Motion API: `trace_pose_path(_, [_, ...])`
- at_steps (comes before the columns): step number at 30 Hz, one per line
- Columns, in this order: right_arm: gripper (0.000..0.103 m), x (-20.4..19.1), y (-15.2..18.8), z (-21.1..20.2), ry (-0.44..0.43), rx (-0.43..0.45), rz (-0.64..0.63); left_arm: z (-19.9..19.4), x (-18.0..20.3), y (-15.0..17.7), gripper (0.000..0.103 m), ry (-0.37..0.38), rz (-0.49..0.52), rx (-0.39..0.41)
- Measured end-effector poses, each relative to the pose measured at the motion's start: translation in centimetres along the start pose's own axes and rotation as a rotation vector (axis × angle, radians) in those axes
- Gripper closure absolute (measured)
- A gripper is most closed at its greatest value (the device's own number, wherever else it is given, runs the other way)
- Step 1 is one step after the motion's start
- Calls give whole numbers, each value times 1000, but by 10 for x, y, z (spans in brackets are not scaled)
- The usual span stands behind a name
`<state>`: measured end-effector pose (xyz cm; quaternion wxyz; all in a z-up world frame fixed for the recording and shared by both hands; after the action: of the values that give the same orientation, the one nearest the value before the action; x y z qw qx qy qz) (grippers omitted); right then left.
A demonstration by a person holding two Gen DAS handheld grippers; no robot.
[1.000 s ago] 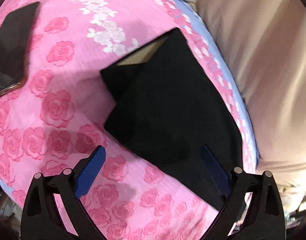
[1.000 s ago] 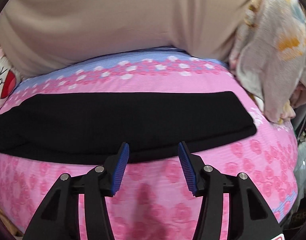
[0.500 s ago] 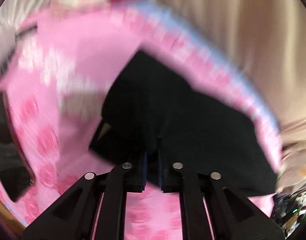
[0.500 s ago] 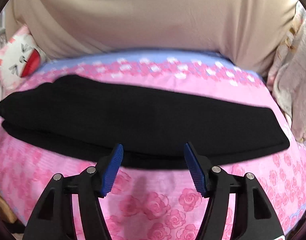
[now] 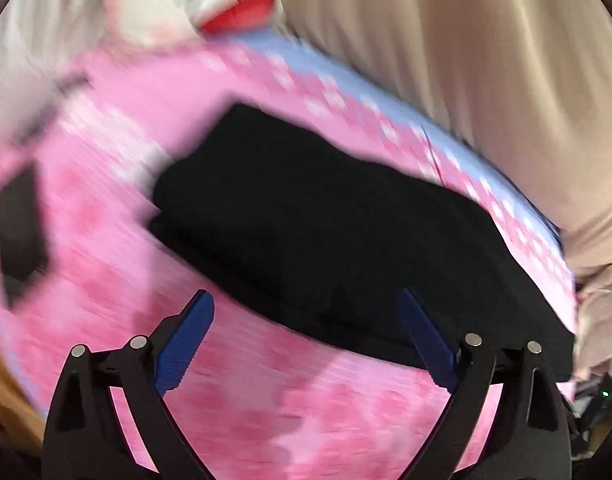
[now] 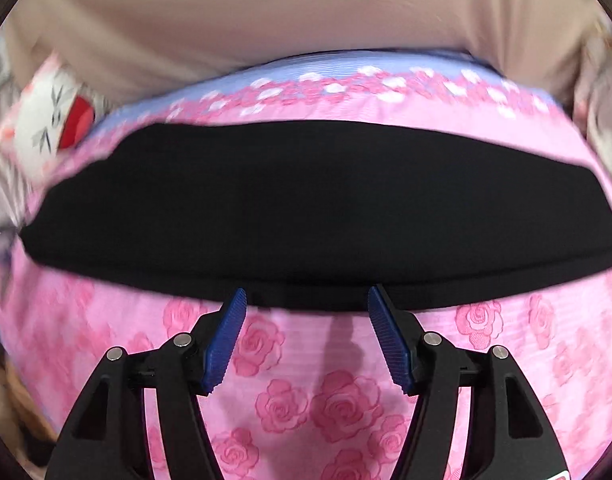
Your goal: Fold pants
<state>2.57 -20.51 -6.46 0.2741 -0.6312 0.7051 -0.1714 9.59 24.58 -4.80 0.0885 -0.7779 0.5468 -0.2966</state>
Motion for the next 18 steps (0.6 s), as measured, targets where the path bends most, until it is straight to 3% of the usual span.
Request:
trace_pose_path(3, [41, 24, -3, -11, 2, 21, 69, 28, 16, 10, 12, 59, -12, -69])
trace_pose_path(9, [41, 70, 1, -35, 61, 42, 159, 50, 46, 21, 18, -143, 131, -39])
trace_pose_path(12, [41, 33, 1, -35, 21, 35, 14, 41, 40, 27, 18, -134, 141, -48])
trace_pose_path(15, [42, -37, 0, -17, -80, 7, -194, 22, 28, 23, 17, -106, 77, -12])
trace_pose_path(18, [43, -117, -3, 8, -162, 3, -412, 3, 17, 15, 14, -133, 47, 48])
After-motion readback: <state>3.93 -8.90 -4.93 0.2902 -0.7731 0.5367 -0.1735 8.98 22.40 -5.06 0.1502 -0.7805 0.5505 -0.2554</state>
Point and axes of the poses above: each gripper's, at about its wrist camera, not at the fingertips, and z roughly the way its jaws point, x to its right, y to its underside, the point moved 2 cm from there along z, roughly the way its jaws point, and after that the axes turned 1 degree about -x, right-handed, at the moved point
